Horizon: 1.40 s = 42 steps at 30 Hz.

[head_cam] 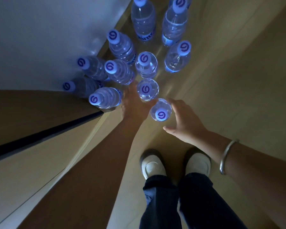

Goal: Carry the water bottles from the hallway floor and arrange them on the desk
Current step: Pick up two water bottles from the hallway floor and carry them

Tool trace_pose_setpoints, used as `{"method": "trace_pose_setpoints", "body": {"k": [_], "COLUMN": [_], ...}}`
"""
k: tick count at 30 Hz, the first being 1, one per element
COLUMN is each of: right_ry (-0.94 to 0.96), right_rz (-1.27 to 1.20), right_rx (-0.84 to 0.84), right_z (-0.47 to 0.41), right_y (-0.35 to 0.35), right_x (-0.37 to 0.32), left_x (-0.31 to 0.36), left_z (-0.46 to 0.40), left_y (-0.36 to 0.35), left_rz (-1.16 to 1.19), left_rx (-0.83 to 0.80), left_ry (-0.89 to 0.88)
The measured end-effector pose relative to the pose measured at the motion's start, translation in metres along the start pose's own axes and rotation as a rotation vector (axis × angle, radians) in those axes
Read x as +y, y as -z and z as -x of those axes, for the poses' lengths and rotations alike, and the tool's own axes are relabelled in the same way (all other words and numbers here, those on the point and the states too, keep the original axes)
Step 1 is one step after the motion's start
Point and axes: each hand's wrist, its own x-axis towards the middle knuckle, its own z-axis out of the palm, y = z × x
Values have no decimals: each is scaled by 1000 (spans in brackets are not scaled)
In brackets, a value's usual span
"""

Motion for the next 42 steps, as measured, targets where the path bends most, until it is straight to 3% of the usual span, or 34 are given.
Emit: {"method": "trace_pose_setpoints", "body": {"k": [11, 21, 25, 33, 42], "right_ry": [101, 66, 16, 46, 290], "right_rz": [-30, -17, -42, 1, 71], "right_rx": [90, 179, 193, 59, 56], "right_z": [-30, -21, 12, 109, 242], "right_y": [-22, -17, -4, 61, 152], "right_x": [0, 1, -3, -60, -186], "left_x": [-2, -16, -25, 3, 82], "left_z": [-17, 5, 43, 173, 332], "left_y": [-23, -16, -4, 78, 195], "left_rz": [138, 78, 43, 154, 139], "left_rx": [148, 60, 64, 53, 165], "left_ry": [49, -68, -36, 123, 93]}}
